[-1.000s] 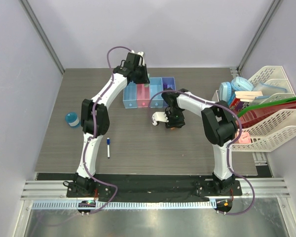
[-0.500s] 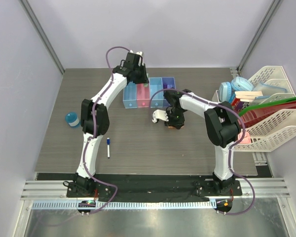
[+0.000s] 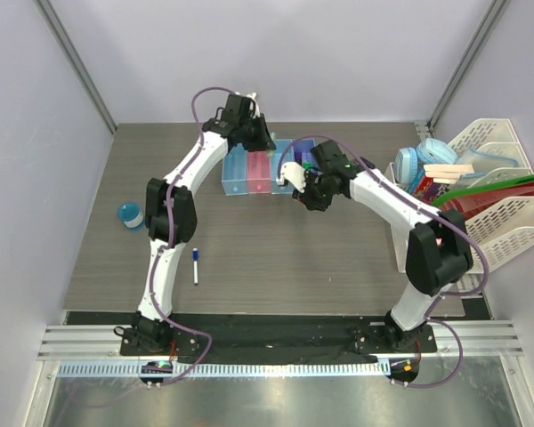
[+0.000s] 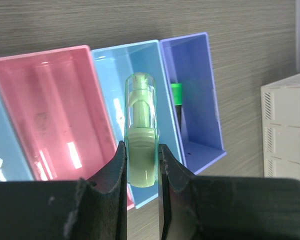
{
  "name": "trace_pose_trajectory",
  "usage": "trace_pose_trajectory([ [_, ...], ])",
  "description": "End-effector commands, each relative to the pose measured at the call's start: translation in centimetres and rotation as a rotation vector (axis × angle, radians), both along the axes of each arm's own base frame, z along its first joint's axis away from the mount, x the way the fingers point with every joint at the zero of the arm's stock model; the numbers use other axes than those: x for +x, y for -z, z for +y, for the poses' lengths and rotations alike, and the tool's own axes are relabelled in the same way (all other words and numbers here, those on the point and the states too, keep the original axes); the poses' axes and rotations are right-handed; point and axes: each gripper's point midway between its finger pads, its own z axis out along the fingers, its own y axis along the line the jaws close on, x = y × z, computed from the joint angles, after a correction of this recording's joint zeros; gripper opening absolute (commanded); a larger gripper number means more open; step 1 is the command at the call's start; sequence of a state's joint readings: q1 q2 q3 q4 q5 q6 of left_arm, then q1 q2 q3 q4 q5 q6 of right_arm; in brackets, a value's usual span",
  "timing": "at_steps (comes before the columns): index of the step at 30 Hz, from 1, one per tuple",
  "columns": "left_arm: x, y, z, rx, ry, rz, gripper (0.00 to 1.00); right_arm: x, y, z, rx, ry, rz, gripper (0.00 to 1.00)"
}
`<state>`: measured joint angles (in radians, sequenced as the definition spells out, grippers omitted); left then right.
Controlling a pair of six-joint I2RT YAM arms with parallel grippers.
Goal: Sort the stationery into containers
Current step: Pick up the pen from the center of the board, then place the pen in the storage box.
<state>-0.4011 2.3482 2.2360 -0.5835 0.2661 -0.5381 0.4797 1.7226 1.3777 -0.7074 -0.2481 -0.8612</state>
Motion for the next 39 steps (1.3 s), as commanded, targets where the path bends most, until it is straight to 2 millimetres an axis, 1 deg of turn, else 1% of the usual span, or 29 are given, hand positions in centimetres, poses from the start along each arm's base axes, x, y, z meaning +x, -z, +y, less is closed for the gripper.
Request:
trace_pose_trajectory([
  [1, 0.1, 0.2, -2.6, -0.085, 0.056, 0.005, 0.00, 1.5, -4.1, 0.2, 0.141, 0.129, -0.116, 0.01],
  [4, 0.3, 2.1, -2.9, -0.085, 0.047, 0.035, 0.00, 1.7, -6.1, -0.3, 0.202, 0.174, -0.159, 0.01],
  [5, 0.4, 2.6, -2.9, -0.083, 0.046, 0.043, 0.03, 1.7, -6.4, -0.3, 0.220, 0.178, -0.166, 0.01],
  [7, 0.5, 3.5, -2.8, -0.072, 0.038, 0.049, 0.17, 1.9, -7.8, -0.7, 0.263, 0.208, -0.191, 0.01],
  [8, 0.6, 4.1, -2.8, -0.067, 0.036, 0.057, 0.19, 2.1, -8.4, -0.7, 0.286, 0.214, -0.203, 0.01],
  [10, 0.6, 4.3, -2.8, -0.067, 0.039, 0.059, 0.20, 2.4, -9.2, -1.0, 0.312, 0.236, -0.217, 0.01],
  [12, 0.6, 4.0, -3.0, -0.077, 0.046, 0.055, 0.26, 3.0, -9.9, -1.0, 0.346, 0.269, -0.233, 0.01],
  [13, 0.7, 3.7, -3.1, -0.083, 0.048, 0.047, 0.30, 3.4, -10.0, -1.1, 0.355, 0.286, -0.237, 0.01],
  [14, 0.7, 3.3, -3.2, -0.091, 0.055, 0.040, 0.39, 3.9, -10.4, -0.9, 0.384, 0.313, -0.246, 0.01],
  [15, 0.7, 2.4, -3.2, -0.101, 0.059, 0.023, 0.43, 4.4, -10.5, -1.1, 0.390, 0.335, -0.258, 0.01],
  [16, 0.8, 1.7, -3.4, -0.113, 0.071, 0.006, 0.52, 5.1, -10.7, -1.0, 0.405, 0.351, -0.270, 0.01],
  [17, 0.7, 0.4, -3.6, -0.126, 0.078, -0.017, 0.54, 5.6, -11.0, -1.0, 0.424, 0.383, -0.271, 0.01],
  [23, 0.3, -4.3, -3.5, -0.171, 0.104, -0.091, 0.55, 9.5, -11.9, -0.3, 0.549, 0.499, -0.275, 0.01],
  [24, 0.0, -5.9, -3.0, -0.177, 0.102, -0.113, 0.55, 9.9, -11.8, 0.0, 0.577, 0.522, -0.251, 0.01],
  [25, -0.1, -6.5, -2.6, -0.172, 0.103, -0.128, 0.54, 10.6, -12.9, 0.5, 0.618, 0.519, -0.254, 0.01],
  [26, -0.3, -7.4, -1.9, -0.157, 0.108, -0.155, 0.54, 11.4, -11.8, 0.6, 0.623, 0.531, -0.218, 0.01],
  [27, -0.6, -7.2, -1.4, -0.139, 0.117, -0.158, 0.54, 11.7, -11.8, 1.0, 0.649, 0.549, -0.191, 0.01],
  [28, -1.2, -9.7, -0.5, -0.134, 0.115, -0.209, 0.54, 12.3, -13.0, 1.6, 0.686, 0.531, -0.186, 0.01],
  [29, -1.3, -10.2, 0.7, -0.096, 0.124, -0.242, 0.54, 13.0, -11.7, 1.8, 0.689, 0.540, -0.148, 0.01],
  [30, -1.7, -9.6, 1.7, -0.062, 0.123, -0.233, 0.54, 13.3, -11.8, 2.3, 0.715, 0.552, -0.120, 0.01],
  [31, -2.4, -11.6, 2.8, -0.035, 0.112, -0.275, 0.55, 14.1, -12.6, 2.7, 0.739, 0.544, -0.119, 0.01],
  [32, -2.5, -11.3, 4.3, 0.012, 0.100, -0.277, 0.56, 14.3, -11.4, 3.6, 0.753, 0.521, -0.061, 0.01],
  [33, -3.7, -10.1, 5.5, 0.080, 0.146, -0.257, 0.57, 14.6, -11.1, 4.0, 0.763, 0.515, -0.033, 0.01],
  [34, -4.8, -10.9, 6.4, 0.110, 0.170, -0.273, 0.57, 15.0, -11.7, 4.5, 0.791, 0.517, -0.013, 0.01],
  [35, -5.2, -10.8, 7.8, 0.139, 0.168, -0.270, 0.56, 14.8, -11.8, 5.3, 0.812, 0.482, 0.024, 0.01],
  [36, -6.0, -8.8, 8.9, 0.184, 0.186, -0.233, 0.55, 15.2, -10.1, 5.8, 0.807, 0.484, 0.069, 0.01],
  [37, -6.9, -8.0, 10.0, 0.205, 0.186, -0.201, 0.52, 15.6, -10.7, 6.3, 0.834, 0.487, 0.091, 0.01],
  [38, -7.5, -8.6, 11.4, 0.210, 0.169, -0.204, 0.52, 15.9, -10.2, 6.7, 0.841, 0.482, 0.112, 0.01],
  [39, -8.6, -6.4, 12.4, 0.225, 0.169, -0.145, 0.51, 15.8, -9.9, 7.2, 0.852, 0.467, 0.146, 0.01],
])
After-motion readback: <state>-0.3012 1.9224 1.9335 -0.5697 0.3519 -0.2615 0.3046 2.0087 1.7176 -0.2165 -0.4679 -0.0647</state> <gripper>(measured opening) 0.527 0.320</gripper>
